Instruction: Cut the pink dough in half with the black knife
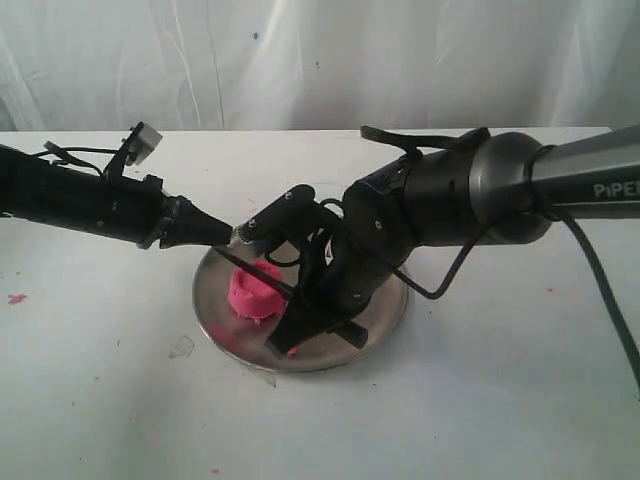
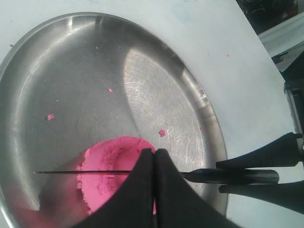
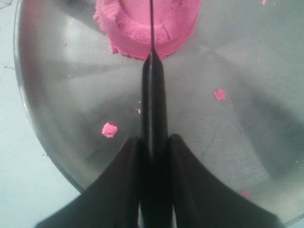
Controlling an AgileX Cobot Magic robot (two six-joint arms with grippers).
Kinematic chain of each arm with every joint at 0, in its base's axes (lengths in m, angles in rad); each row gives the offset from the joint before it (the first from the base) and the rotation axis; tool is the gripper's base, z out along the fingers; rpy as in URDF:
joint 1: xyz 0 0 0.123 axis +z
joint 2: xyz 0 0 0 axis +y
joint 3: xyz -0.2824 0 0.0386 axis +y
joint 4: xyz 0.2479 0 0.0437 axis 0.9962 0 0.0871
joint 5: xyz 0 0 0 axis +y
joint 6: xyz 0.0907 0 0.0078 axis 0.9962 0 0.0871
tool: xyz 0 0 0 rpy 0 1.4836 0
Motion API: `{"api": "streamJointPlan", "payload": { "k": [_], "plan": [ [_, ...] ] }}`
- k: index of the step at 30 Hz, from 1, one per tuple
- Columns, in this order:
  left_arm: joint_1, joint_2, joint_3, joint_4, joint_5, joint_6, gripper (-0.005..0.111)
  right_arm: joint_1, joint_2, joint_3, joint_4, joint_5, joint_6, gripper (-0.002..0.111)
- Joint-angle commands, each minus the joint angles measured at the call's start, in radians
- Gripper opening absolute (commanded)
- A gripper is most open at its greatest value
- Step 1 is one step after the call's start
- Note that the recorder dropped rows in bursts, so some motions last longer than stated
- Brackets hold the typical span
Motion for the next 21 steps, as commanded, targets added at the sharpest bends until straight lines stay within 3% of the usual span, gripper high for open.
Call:
{"api": "streamJointPlan", "payload": {
  "k": [1, 21],
  "plan": [
    [-0.003, -0.002, -0.003, -0.015, 0.017, 0.007, 0.0, 0.0, 0.0, -0.002, -0.006, -0.052, -0.003, 0.003],
    [-0.004, 0.077, -0.003, -0.094, 0.01, 0.057, 0.0, -0.002, 0.036, -0.026, -0.006, -0.008, 0.006, 0.003]
  ]
}}
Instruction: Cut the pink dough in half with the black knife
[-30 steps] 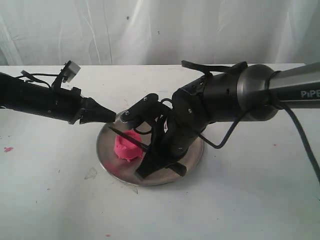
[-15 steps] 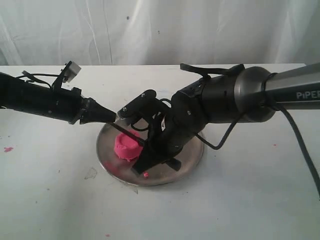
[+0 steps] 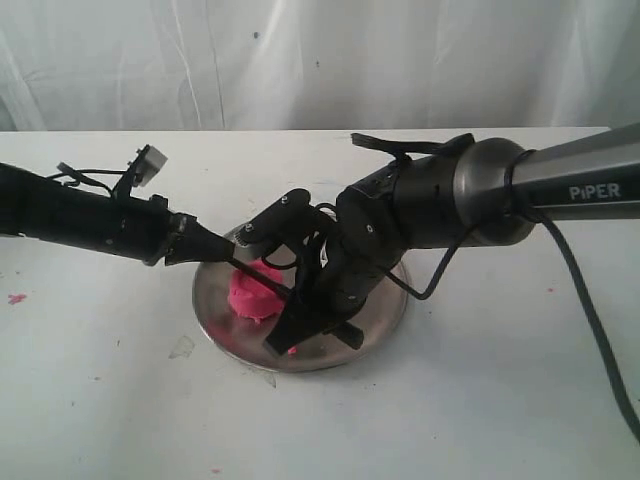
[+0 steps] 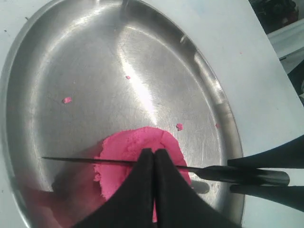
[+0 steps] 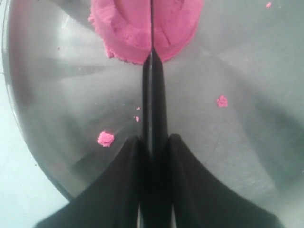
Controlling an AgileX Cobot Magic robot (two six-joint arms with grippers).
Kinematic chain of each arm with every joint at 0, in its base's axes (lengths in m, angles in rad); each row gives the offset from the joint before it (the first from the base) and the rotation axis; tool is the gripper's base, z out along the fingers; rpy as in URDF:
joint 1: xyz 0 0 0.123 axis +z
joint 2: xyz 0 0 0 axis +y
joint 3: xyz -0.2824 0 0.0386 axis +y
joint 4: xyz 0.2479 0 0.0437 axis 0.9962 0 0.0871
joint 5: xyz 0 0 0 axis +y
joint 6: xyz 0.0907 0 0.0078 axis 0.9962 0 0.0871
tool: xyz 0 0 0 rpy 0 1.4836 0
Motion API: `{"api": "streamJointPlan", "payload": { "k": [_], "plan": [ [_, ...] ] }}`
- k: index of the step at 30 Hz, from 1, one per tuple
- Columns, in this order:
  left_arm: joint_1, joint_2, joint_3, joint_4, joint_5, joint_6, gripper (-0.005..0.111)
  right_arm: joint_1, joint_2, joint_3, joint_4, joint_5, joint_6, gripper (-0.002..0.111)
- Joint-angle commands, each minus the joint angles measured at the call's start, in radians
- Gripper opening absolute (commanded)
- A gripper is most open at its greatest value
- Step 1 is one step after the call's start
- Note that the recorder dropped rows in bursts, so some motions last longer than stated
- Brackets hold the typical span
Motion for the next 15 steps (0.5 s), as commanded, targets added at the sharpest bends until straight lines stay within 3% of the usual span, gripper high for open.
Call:
{"api": "streamJointPlan", "payload": {
  "k": [1, 15],
  "plan": [
    [-0.004, 0.001, -0.003, -0.062, 0.021, 0.046, 0.0, -0.002, -0.001, -0.005, 0.0, 0.002, 0.003, 0.003],
    [-0.014, 0.036, -0.003, -0.062, -0.032, 0.052, 0.0, -0.002, -0.001, -0.005, 0.0, 0.001, 0.003, 0.003]
  ]
}}
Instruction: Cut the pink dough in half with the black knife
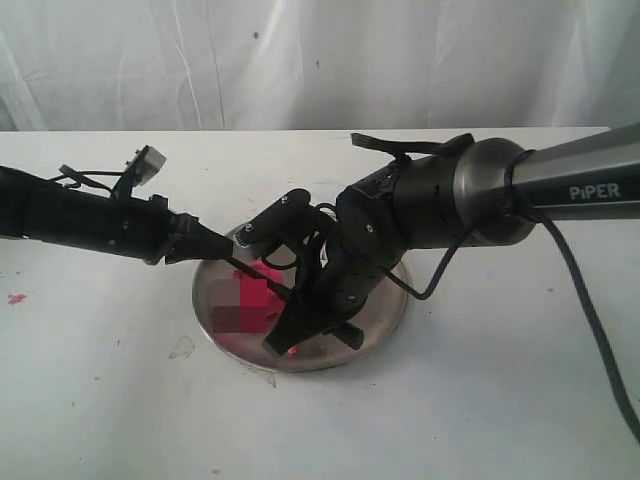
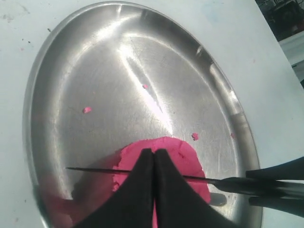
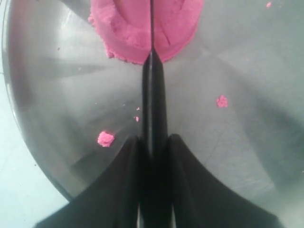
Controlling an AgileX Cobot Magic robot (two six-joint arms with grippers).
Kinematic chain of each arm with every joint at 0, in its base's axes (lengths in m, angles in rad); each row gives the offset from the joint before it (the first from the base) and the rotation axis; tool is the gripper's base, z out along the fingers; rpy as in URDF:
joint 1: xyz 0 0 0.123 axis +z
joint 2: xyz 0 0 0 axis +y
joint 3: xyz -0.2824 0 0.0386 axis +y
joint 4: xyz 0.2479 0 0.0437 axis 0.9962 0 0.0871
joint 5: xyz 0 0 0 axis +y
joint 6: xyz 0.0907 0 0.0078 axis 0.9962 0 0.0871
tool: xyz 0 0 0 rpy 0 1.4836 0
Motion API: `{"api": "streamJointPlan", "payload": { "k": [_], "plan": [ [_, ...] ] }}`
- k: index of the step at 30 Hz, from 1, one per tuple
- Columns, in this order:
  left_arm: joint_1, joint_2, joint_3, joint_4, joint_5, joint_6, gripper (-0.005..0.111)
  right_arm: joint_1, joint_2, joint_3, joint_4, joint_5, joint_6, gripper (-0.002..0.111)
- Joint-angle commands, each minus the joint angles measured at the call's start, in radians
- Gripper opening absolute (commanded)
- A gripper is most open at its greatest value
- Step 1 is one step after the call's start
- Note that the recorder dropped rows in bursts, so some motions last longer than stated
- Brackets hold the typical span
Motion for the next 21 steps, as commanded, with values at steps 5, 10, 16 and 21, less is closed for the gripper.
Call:
{"api": "streamJointPlan", "payload": {
  "k": [5, 10, 16, 21],
  "plan": [
    [-0.018, 0.041, -0.003, -0.027, 0.009, 0.02, 0.0, -0.002, -0.001, -0.005, 0.0, 0.006, 0.003, 0.003],
    [-0.018, 0.041, -0.003, -0.027, 0.009, 0.022, 0.0, -0.002, -0.001, -0.005, 0.0, 0.009, 0.003, 0.003],
    [-0.018, 0.041, -0.003, -0.029, 0.009, 0.023, 0.0, -0.002, -0.001, -0.014, 0.0, 0.059, 0.003, 0.003],
    [-0.018, 0.041, -0.005, -0.044, 0.017, 0.023, 0.0, -0.002, -0.001, -0.014, 0.0, 0.071, 0.003, 0.003]
  ]
}}
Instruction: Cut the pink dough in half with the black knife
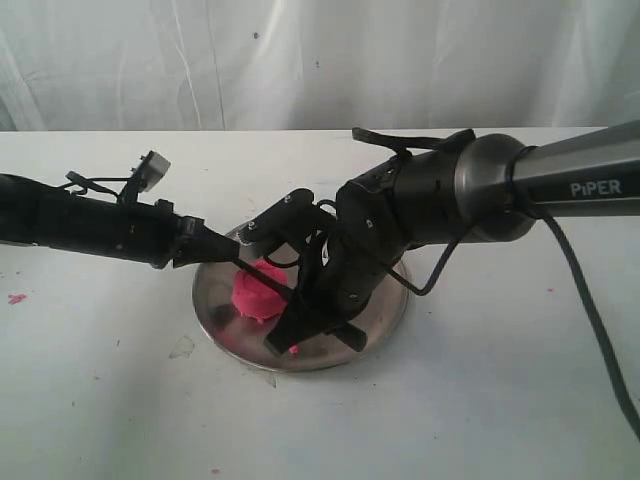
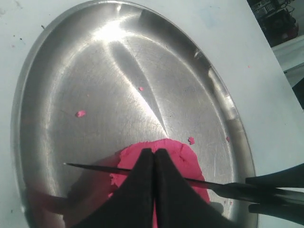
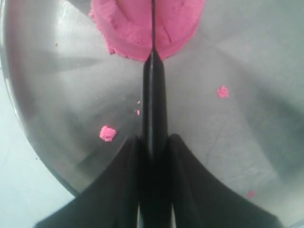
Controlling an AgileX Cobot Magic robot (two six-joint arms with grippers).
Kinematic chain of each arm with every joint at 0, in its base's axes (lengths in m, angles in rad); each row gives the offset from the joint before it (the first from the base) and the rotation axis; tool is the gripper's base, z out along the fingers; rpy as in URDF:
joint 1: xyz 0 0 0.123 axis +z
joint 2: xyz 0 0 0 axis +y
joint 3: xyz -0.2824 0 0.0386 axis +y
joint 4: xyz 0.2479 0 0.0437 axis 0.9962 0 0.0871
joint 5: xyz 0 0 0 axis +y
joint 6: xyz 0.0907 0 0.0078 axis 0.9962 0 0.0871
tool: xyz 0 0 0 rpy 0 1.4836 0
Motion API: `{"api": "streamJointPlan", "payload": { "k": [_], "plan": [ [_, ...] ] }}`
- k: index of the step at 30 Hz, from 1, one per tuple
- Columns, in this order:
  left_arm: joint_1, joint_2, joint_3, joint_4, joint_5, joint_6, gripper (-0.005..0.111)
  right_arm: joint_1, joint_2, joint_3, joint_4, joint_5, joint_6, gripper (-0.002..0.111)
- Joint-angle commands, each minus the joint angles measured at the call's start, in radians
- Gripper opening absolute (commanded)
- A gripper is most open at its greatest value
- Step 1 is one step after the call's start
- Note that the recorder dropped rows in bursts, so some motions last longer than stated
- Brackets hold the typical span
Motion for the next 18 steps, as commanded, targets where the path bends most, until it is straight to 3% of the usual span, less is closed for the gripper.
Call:
{"api": "streamJointPlan", "payload": {
  "k": [1, 18],
  "plan": [
    [-0.007, 0.01, 0.0, 0.001, 0.003, 0.012, 0.0, -0.002, -0.001, -0.004, 0.0, 0.032, -0.006, 0.003],
    [-0.007, 0.01, 0.0, 0.001, 0.012, 0.012, 0.0, -0.002, 0.044, -0.004, 0.0, 0.005, -0.006, 0.003]
  ]
}}
